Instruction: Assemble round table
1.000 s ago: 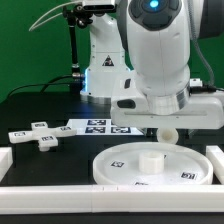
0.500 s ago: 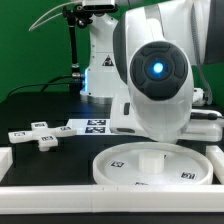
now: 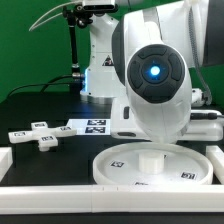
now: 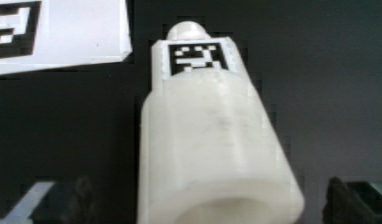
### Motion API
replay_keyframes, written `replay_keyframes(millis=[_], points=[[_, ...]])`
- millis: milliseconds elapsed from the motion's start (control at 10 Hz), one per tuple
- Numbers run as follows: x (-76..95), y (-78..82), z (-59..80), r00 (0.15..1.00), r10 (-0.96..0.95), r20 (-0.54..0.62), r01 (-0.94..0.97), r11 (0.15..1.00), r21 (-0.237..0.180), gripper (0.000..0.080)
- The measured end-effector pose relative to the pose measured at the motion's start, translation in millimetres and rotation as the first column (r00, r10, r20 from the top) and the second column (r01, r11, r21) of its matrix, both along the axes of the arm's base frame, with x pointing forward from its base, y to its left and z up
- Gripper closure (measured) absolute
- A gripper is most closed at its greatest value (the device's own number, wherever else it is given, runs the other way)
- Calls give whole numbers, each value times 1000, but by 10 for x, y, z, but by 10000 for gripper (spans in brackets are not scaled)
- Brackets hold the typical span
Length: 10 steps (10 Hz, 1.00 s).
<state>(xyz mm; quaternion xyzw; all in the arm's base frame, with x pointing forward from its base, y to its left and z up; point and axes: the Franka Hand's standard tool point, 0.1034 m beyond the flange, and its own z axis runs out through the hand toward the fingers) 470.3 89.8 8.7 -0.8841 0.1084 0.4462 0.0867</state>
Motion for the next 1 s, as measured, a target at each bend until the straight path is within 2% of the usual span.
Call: replay_keyframes(millis=[200,400,800,900,1000], points=[[-33,17,-11,1000,3,-7,-3,1000,-3,151],[-42,48,-16,1000,10,-7,-10,1000,-3,392],[-35,81,-9,1000,21,-3,-21,1000,-3,390],[0,89,27,1000,25,5,-25,1000,0,390],[57,78,143,999,36,8,-36,999,19,390]])
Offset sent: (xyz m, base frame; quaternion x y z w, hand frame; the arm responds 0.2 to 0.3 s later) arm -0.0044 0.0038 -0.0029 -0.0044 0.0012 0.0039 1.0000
